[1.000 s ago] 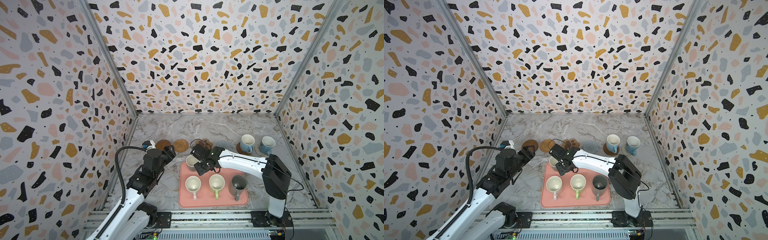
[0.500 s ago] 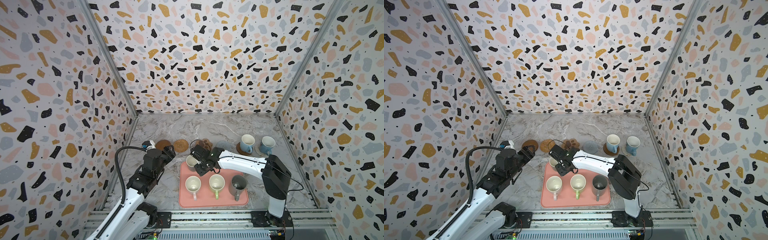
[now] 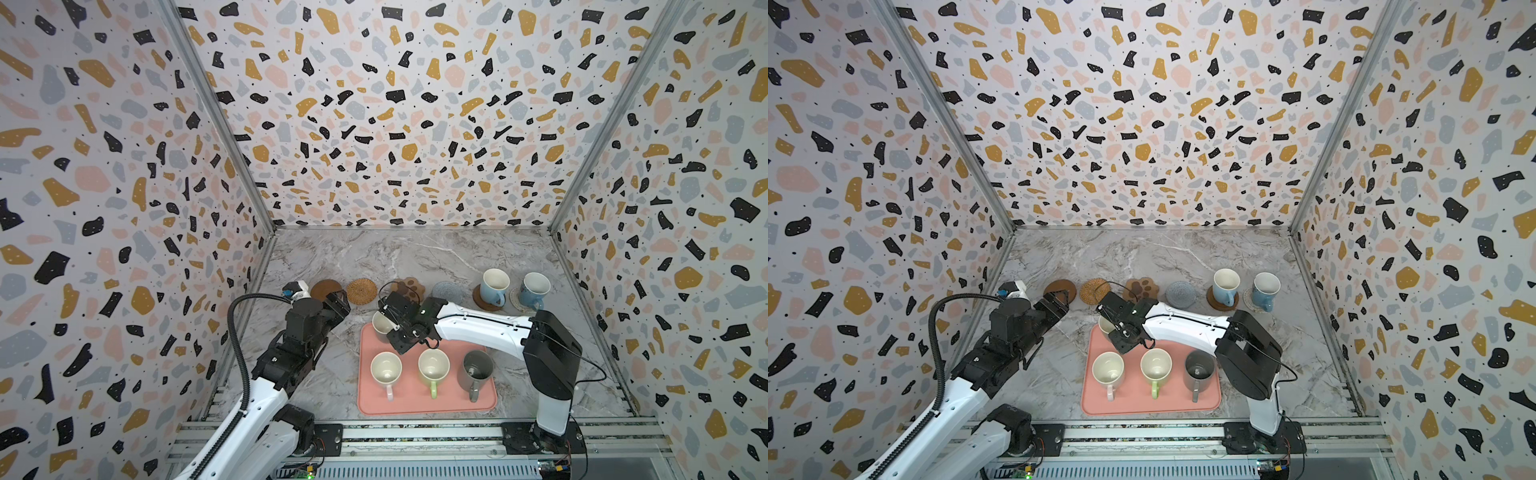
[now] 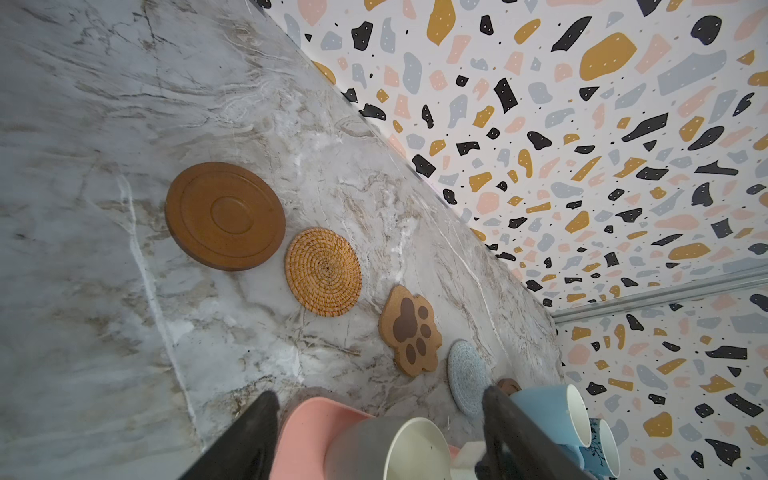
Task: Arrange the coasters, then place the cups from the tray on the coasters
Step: 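Close the right gripper inside the white mug and lift it off the tray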
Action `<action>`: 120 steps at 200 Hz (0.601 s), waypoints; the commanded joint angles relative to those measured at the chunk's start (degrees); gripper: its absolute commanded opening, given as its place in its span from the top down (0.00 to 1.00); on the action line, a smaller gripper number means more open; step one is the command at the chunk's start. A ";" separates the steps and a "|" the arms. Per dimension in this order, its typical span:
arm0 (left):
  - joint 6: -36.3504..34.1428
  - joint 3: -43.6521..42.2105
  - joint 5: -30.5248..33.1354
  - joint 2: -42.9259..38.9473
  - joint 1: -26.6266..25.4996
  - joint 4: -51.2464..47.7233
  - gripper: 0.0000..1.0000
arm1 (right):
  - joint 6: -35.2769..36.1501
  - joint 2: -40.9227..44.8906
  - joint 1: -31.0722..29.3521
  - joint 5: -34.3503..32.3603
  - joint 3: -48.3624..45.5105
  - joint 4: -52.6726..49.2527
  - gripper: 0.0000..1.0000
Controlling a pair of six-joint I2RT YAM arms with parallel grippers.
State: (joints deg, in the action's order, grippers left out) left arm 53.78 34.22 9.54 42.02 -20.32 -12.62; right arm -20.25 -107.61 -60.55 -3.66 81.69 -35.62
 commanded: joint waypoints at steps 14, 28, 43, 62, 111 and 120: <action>0.02 0.14 0.60 -0.49 0.19 0.77 0.22 | 0.20 1.40 -0.49 -0.71 -0.49 0.10 0.82; 0.10 0.04 0.62 -0.55 0.25 0.67 0.22 | 0.08 1.53 -0.50 -0.79 -0.57 0.19 0.84; 0.11 0.06 0.60 -0.69 0.19 0.68 0.22 | -0.08 1.75 -0.47 -1.16 -0.62 0.15 0.85; 0.08 0.08 0.70 -0.70 0.26 0.67 0.22 | -0.16 1.93 -0.52 -1.90 -0.48 -0.08 0.85; -0.17 0.32 1.01 -0.50 0.22 0.50 0.22 | -0.05 2.67 -0.59 -3.27 -0.28 -0.33 0.87; -0.14 0.31 1.00 -0.50 0.24 0.52 0.22 | -0.08 2.77 -0.56 -3.36 -0.22 -0.34 0.87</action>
State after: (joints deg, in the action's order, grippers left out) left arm 53.80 34.22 9.58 42.00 -20.32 -12.64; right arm -20.25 -107.61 -61.01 -5.21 81.54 -35.16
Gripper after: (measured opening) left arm 0.782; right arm 0.176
